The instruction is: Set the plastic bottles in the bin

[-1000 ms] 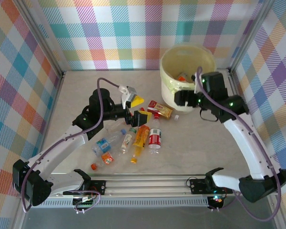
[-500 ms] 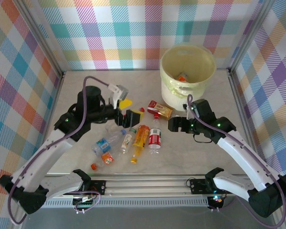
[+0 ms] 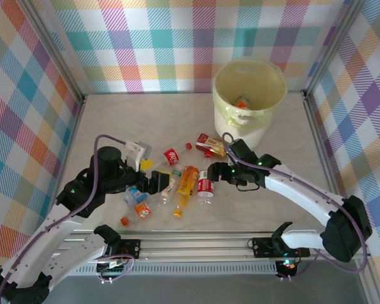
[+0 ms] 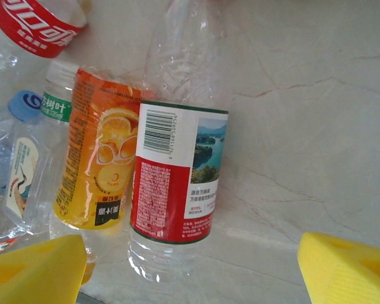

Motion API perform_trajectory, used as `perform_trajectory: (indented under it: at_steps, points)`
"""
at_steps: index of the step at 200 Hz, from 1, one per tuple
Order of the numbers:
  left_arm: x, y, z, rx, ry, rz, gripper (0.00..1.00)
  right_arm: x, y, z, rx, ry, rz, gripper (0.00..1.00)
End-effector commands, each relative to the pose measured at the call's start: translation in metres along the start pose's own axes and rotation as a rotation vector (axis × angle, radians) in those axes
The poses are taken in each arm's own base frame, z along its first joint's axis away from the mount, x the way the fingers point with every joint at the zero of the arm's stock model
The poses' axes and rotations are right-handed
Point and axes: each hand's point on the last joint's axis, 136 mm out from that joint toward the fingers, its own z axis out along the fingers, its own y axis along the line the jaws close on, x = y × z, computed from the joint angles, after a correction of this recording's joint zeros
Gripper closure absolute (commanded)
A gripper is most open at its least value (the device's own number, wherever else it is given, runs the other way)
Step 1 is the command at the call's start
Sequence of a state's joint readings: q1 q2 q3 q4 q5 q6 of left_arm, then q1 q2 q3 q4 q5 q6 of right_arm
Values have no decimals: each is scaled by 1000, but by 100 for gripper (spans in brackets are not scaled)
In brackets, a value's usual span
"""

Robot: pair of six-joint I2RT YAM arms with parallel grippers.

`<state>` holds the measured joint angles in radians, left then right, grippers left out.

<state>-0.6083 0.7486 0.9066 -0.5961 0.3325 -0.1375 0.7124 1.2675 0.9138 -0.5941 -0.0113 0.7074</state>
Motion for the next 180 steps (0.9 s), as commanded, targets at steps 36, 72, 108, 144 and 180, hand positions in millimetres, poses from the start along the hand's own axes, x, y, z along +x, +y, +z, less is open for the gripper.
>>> perform_trajectory:
  at_steps: [36, 72, 108, 144, 180]
  points:
    - [19, -13, -1, 99, 3, 71, 0, -1, 11, 39, 36, 29, 97, 10]
    - [23, -14, 3, 113, 29, 44, 0, -1, 12, 62, 48, 36, 118, 9]
    - [15, -22, 3, 157, -7, 26, 0, 0, 14, 80, 53, 58, 119, 9]
    - [14, -21, 2, 150, -2, 35, 0, 3, 15, 92, 68, 74, 116, 10]
    - [16, -21, 2, 151, 3, 32, 0, 4, 10, 99, 90, 74, 117, 19]
